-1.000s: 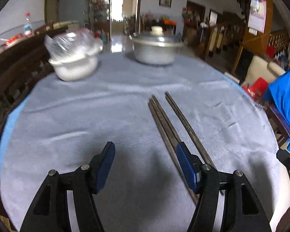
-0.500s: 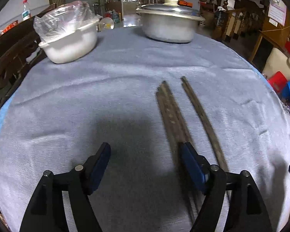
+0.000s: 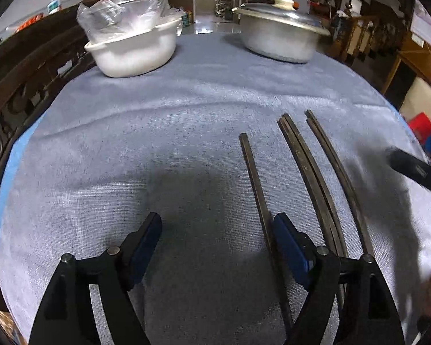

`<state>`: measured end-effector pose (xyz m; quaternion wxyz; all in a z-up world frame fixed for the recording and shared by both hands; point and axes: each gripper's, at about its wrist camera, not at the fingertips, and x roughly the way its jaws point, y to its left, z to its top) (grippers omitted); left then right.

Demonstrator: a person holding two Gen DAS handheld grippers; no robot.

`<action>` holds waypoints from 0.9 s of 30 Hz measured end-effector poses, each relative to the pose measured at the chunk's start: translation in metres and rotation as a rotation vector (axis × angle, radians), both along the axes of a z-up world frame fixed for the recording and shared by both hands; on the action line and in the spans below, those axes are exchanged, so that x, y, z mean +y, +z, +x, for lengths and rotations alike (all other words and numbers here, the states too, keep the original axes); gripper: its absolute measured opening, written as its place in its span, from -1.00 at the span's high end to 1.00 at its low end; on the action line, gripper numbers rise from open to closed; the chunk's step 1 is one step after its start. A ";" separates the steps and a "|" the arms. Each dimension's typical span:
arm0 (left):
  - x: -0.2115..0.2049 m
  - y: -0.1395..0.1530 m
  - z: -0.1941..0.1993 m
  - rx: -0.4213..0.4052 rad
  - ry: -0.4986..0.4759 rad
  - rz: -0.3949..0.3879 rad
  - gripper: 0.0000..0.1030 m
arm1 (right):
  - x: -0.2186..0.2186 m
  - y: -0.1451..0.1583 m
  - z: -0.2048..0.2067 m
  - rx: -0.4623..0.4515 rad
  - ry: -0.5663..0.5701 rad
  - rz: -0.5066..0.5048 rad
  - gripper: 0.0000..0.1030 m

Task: Organize utensils
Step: 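Grasp a chopstick with the left gripper while the right gripper grasps chopsticks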

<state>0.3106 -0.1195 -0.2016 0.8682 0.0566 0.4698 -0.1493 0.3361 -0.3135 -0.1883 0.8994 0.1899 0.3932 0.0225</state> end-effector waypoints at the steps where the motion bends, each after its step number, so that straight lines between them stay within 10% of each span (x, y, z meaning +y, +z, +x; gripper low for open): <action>1: 0.001 0.002 0.000 -0.007 0.002 -0.014 -0.58 | 0.001 0.000 0.015 0.014 0.006 0.000 0.24; 10: -0.009 0.012 0.037 0.040 -0.005 -0.015 -0.54 | 0.014 -0.016 0.120 0.229 0.016 0.037 0.49; 14: -0.013 0.006 0.056 0.128 -0.009 -0.008 -0.12 | 0.018 -0.027 0.137 0.297 -0.002 0.001 0.64; 21: -0.032 0.005 0.070 0.138 -0.036 0.041 0.02 | 0.039 -0.026 0.147 0.330 0.017 -0.164 0.86; 25: -0.034 0.006 0.076 0.136 -0.045 0.047 0.79 | 0.033 -0.026 0.138 0.298 -0.002 -0.134 0.87; 27: -0.027 0.006 0.079 0.158 -0.042 -0.006 0.84 | 0.023 -0.022 0.125 0.256 -0.017 -0.082 0.87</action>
